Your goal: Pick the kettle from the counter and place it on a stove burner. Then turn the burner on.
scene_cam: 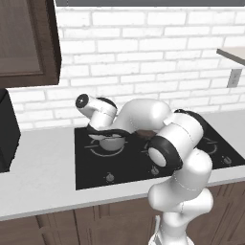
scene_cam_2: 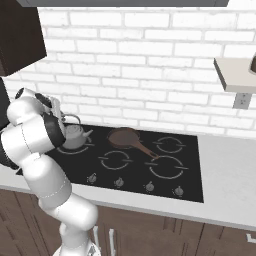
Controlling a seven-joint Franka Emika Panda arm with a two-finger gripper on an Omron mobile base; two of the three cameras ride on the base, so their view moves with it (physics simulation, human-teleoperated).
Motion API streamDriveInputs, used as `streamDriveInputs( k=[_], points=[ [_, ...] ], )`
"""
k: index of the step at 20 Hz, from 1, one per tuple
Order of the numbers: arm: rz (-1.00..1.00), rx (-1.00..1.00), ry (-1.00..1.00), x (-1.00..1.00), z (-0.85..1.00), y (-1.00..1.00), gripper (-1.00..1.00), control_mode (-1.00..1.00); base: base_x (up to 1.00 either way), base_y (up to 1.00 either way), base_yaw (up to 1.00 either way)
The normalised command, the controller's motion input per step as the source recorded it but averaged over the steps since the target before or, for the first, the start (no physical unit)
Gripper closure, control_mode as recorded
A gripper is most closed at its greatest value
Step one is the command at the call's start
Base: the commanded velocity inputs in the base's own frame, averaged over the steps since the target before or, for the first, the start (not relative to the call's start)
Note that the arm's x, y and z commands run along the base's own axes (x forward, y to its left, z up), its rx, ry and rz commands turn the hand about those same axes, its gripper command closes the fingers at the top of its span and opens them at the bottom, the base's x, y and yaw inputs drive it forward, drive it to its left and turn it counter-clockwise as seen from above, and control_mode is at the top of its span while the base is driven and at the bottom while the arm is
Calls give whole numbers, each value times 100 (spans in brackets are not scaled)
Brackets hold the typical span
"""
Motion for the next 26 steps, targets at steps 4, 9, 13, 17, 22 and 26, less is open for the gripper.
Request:
streamDriveInputs(
  k=[4, 9, 13, 17, 22, 26],
  points=[
    [0, -1, 0, 6, -40, 20, 100, -100, 0, 0, 0],
    [0, 0, 0, 0, -36, 15, 100, -100, 0, 0, 0],
    [0, 1, 0, 1, -1, 2, 100, -100, 0, 0, 0],
    [-3, 0, 0, 11, 0, 19, 100, -100, 0, 0, 0],
    [-5, 0, 0, 16, 0, 28, 100, -100, 0, 0, 0],
    [0, 0, 0, 0, 0, 0, 100, -100, 0, 0, 0]
  ],
)
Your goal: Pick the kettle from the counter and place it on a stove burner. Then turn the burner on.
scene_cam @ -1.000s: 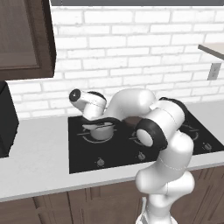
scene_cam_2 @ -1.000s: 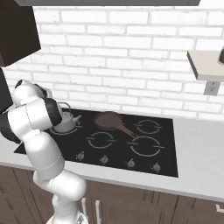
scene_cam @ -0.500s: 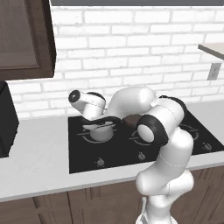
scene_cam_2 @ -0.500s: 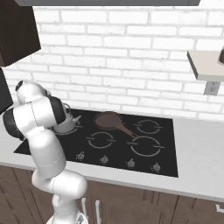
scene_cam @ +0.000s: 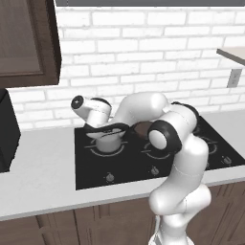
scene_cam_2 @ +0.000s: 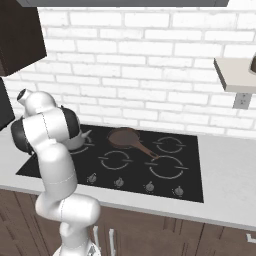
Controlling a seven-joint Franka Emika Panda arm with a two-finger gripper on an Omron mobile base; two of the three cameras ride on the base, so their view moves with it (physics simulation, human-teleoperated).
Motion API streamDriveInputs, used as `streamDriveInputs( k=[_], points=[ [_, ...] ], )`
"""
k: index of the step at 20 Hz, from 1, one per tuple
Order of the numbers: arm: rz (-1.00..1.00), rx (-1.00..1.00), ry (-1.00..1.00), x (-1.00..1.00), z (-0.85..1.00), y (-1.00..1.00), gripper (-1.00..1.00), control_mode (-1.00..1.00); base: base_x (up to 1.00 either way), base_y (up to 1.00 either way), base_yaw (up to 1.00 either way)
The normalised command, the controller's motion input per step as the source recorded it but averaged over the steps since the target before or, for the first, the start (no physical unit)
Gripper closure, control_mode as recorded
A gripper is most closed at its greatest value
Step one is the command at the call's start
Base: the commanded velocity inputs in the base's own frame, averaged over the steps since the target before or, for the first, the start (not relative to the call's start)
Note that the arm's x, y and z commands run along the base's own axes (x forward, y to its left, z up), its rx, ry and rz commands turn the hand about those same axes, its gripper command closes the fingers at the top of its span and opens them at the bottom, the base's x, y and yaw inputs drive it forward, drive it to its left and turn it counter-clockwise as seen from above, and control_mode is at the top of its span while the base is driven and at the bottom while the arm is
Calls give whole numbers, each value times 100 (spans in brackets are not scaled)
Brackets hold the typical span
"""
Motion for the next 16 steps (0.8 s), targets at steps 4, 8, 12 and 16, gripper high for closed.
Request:
streamDriveInputs(
  k=[4, 8, 12, 16],
  points=[
    [0, 0, 0, 0, 0, 0, 100, -100, 0, 0, 0],
    [0, 0, 0, 0, 0, 0, -100, -100, 0, 0, 0],
    [0, -1, 1, 0, 0, 0, -100, -100, 0, 0, 0],
    [0, -10, 9, 0, -4, 0, -100, -100, 0, 0, 0]
  ],
)
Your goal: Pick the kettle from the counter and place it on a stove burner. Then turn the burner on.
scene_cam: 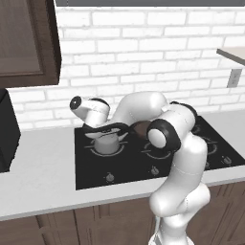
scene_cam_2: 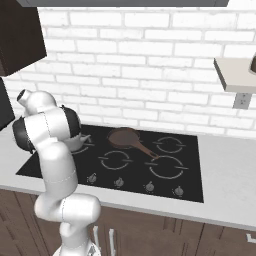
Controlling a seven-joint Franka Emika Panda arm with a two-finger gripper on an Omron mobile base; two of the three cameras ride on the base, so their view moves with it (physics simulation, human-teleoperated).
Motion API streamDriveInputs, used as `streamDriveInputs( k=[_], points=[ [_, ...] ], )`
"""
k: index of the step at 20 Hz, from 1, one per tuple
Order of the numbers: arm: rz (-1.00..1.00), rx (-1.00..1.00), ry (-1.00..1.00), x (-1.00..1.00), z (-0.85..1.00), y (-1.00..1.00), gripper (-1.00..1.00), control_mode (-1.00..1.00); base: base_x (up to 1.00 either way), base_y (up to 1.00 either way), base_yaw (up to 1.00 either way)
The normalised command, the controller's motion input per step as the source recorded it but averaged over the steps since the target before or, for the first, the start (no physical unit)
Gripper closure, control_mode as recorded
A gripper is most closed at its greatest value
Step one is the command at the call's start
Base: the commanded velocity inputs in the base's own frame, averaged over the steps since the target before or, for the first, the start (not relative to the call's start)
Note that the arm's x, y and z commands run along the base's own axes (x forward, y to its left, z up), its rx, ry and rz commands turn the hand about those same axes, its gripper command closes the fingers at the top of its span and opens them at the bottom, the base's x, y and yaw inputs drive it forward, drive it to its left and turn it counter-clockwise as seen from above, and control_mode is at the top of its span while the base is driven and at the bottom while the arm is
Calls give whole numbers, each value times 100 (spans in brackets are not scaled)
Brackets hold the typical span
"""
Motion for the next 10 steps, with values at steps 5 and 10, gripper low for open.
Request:
streamDriveInputs(
  k=[5, 10],
  points=[
    [0, -2, 1, -30, 0, 2, -100, -100, 0, 0, 0],
    [0, 0, 0, -65, 4, 28, -100, -100, 0, 0, 0]
  ],
)
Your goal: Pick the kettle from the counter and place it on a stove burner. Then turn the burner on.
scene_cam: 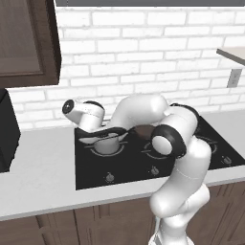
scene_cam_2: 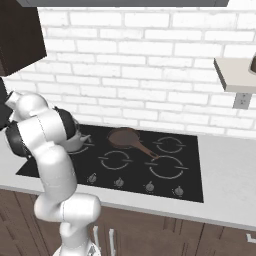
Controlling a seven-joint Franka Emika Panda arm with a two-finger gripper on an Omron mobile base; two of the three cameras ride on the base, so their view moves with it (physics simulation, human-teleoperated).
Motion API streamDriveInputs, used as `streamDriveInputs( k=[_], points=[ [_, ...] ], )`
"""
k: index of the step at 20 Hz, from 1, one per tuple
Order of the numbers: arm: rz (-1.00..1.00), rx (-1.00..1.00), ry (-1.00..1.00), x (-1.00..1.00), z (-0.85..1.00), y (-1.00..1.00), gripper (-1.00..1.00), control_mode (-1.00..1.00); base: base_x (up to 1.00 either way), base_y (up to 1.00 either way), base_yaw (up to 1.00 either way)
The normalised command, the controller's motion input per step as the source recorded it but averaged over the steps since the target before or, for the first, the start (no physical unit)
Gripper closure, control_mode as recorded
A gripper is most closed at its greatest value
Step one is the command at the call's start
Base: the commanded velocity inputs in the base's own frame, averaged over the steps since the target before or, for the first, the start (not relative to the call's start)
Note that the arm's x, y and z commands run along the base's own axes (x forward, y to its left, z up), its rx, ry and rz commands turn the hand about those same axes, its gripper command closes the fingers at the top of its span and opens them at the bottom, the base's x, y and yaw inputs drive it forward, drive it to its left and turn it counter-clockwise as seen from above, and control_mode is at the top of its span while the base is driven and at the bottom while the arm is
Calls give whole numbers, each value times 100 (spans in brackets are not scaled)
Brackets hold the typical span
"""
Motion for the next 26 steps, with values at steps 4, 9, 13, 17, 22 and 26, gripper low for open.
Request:
streamDriveInputs(
  k=[4, 9, 13, 17, 22, 26],
  points=[
    [1, 4, 12, -100, 8, 10, -100, -100, 0, 0, 0],
    [18, 14, 45, -100, -2, -44, -100, -100, 0, 0, 0],
    [38, 16, 53, -85, -22, -38, -100, -100, 0, 0, 0],
    [60, 1, 50, -20, -59, -4, -100, -100, 0, 0, 0],
    [23, -1, 4, 6, -63, -13, -100, -100, 0, 0, 0],
    [8, 4, -9, 2, -68, 0, -100, -100, 0, 0, 0]
  ],
)
